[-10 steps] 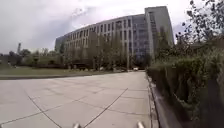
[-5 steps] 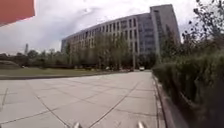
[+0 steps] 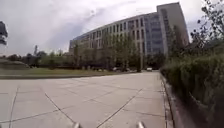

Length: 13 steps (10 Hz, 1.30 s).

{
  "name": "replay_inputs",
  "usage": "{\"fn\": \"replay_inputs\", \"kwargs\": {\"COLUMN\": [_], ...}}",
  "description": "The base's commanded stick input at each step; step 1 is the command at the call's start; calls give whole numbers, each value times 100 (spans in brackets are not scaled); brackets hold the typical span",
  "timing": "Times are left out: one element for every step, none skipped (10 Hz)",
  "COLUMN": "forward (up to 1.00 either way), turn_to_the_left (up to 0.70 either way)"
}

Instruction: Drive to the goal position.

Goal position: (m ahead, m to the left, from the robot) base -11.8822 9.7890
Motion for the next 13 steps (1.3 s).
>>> {"fn": "replay_inputs", "kwargs": {"forward": [0,0,0,0,0,0,0,0,0,0,0,0,0], "turn_to_the_left": [45,45,45,45,45,45,45,45,45,45,45,45,45]}}
